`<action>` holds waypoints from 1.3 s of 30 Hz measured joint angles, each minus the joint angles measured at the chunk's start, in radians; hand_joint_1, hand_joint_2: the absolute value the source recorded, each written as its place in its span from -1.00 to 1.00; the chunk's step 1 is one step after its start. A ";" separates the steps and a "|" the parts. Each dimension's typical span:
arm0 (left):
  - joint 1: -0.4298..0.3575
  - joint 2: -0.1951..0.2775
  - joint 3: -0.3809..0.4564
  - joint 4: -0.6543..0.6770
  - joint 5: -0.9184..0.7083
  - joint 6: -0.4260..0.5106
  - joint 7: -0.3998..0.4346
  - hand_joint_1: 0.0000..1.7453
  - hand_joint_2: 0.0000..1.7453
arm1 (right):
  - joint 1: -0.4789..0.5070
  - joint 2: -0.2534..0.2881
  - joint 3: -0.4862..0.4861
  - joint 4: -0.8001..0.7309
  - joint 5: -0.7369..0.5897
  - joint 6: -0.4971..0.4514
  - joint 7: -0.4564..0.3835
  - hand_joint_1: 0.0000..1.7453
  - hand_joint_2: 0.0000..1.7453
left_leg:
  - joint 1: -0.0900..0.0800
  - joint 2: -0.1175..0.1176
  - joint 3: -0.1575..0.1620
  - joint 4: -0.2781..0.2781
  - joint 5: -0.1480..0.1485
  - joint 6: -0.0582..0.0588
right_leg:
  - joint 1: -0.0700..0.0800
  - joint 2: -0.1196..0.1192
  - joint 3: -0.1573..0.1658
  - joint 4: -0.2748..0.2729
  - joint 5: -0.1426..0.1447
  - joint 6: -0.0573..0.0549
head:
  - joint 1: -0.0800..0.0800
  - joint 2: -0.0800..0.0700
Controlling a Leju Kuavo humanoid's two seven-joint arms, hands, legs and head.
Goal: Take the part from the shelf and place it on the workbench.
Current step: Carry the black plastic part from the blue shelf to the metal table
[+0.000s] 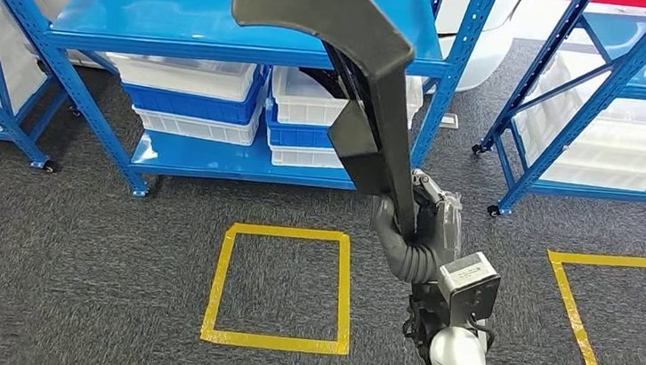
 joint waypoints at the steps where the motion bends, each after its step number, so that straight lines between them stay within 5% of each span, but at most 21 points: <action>1: 0.000 0.000 0.000 0.000 0.000 0.000 0.000 -1.00 1.00 | -0.001 0.000 0.000 0.001 0.000 0.000 0.000 1.00 1.00 | 0.007 0.000 0.041 -0.036 0.027 -0.006 | -0.002 0.000 -0.018 0.011 0.006 0.005 | 0.000 0.000; 3: -0.002 0.000 0.000 0.000 0.002 0.000 0.002 -1.00 1.00 | -0.007 0.000 0.001 0.001 -0.002 0.001 0.000 1.00 1.00 | 0.013 -0.003 0.150 -0.174 0.020 -0.011 | -0.002 0.000 -0.047 0.036 0.014 0.015 | 0.000 0.000; 5: -0.005 -0.001 0.001 -0.001 0.004 -0.001 0.003 -1.00 1.00 | -0.015 0.000 0.002 0.002 -0.003 0.001 0.001 1.00 1.00 | 0.005 -0.007 0.207 -0.271 -0.019 -0.004 | -0.003 -0.002 -0.066 0.049 0.026 0.032 | 0.002 0.000; 8: -0.007 -0.001 0.002 -0.001 0.009 0.000 0.000 -1.00 1.00 | -0.021 -0.001 0.004 0.008 -0.006 0.002 -0.001 1.00 1.00 | -0.003 -0.005 0.193 -0.305 -0.016 0.027 | -0.004 -0.001 -0.095 0.065 0.025 0.052 | 0.004 0.000; 10: -0.006 0.000 0.002 -0.001 0.010 0.003 -0.005 -1.00 1.00 | -0.022 -0.003 0.007 0.015 -0.001 0.001 -0.006 1.00 1.00 | -0.003 -0.005 0.172 -0.315 0.005 0.054 | -0.004 0.001 -0.128 0.135 -0.041 0.040 | 0.006 0.000; 12: -0.004 0.001 0.003 -0.001 0.011 0.007 -0.009 -1.00 1.00 | -0.023 -0.004 0.013 0.023 0.008 0.000 -0.013 1.00 1.00 | -0.008 -0.007 0.145 -0.315 0.026 0.065 | -0.004 0.003 -0.160 0.257 -0.112 0.029 | 0.009 0.000; 14: -0.004 0.002 0.004 -0.001 0.012 0.010 -0.009 -1.00 1.00 | -0.025 -0.005 0.019 0.031 0.013 0.000 -0.016 1.00 1.00 | -0.011 -0.014 0.120 -0.313 0.046 0.064 | -0.004 0.004 -0.165 0.334 -0.108 0.041 | 0.009 0.000; 15: -0.004 0.002 0.006 -0.001 0.012 0.010 -0.007 -1.00 1.00 | -0.027 -0.005 0.022 0.035 0.015 0.000 -0.016 1.00 1.00 | -0.012 -0.019 0.108 -0.313 0.055 0.061 | -0.004 0.007 -0.146 0.327 -0.082 0.051 | 0.009 0.000; 17: -0.004 0.002 0.010 -0.001 0.014 0.011 -0.004 -1.00 1.00 | -0.037 -0.005 0.033 0.044 0.018 0.000 -0.016 1.00 1.00 | -0.013 -0.031 0.089 -0.310 0.071 0.053 | -0.006 0.031 -0.058 0.220 -0.045 0.060 | 0.010 0.000; 20: -0.005 0.002 0.016 -0.001 0.018 0.013 -0.002 -1.00 1.00 | -0.057 -0.004 0.048 0.056 0.014 0.000 -0.016 1.00 1.00 | -0.018 -0.050 0.071 -0.304 0.092 0.037 | -0.003 0.072 0.059 0.044 -0.072 0.047 | 0.007 0.000; 23: -0.003 0.005 0.019 -0.001 0.022 0.014 -0.003 -1.00 1.00 | -0.068 -0.002 0.062 0.070 0.004 0.000 -0.016 1.00 1.00 | -0.016 -0.058 0.052 -0.295 0.098 0.021 | -0.010 0.053 0.056 0.023 -0.073 0.032 | 0.006 0.000; 25: -0.001 0.006 0.019 -0.001 0.024 0.014 -0.003 -1.00 1.00 | -0.071 -0.001 0.070 0.079 -0.001 0.001 -0.016 1.00 1.00 | -0.014 -0.034 0.031 -0.250 0.055 0.014 | -0.017 0.036 0.051 0.021 -0.065 0.015 | 0.002 0.000; 28: -0.001 0.006 0.020 -0.001 0.028 0.014 -0.006 -1.00 1.00 | -0.077 0.000 0.081 0.091 -0.008 0.002 -0.018 1.00 1.00 | -0.012 -0.009 -0.026 -0.095 -0.036 0.004 | -0.007 0.010 0.043 0.021 -0.059 0.000 | 0.000 0.000; 30: 0.000 0.006 0.020 -0.001 0.031 0.014 -0.008 -1.00 1.00 | -0.079 0.000 0.090 0.101 -0.012 0.003 -0.019 1.00 1.00 | -0.010 -0.003 -0.046 -0.019 -0.048 0.000 | -0.001 -0.012 0.039 0.022 -0.057 -0.002 | 0.000 0.000; 31: 0.000 0.006 0.020 -0.001 0.031 0.014 -0.008 -1.00 1.00 | -0.079 0.000 0.095 0.106 -0.013 0.003 -0.019 1.00 1.00 | -0.009 0.001 -0.029 -0.034 -0.029 0.001 | 0.000 -0.022 0.039 0.022 -0.057 -0.002 | 0.000 0.000; 35: 0.000 0.009 0.021 -0.002 0.036 0.013 -0.012 -1.00 1.00 | -0.090 0.003 0.113 0.121 -0.018 0.005 -0.025 1.00 1.00 | -0.020 0.050 0.113 -0.268 0.046 0.020 | 0.011 -0.054 0.038 0.023 -0.057 0.001 | 0.001 0.000; 39: 0.000 0.011 0.028 -0.002 0.042 0.011 -0.014 -1.00 1.00 | -0.096 0.013 0.126 0.131 -0.020 0.010 -0.029 1.00 1.00 | -0.027 0.038 0.123 -0.314 0.054 0.048 | 0.018 -0.070 0.027 0.029 -0.062 0.012 | 0.002 0.000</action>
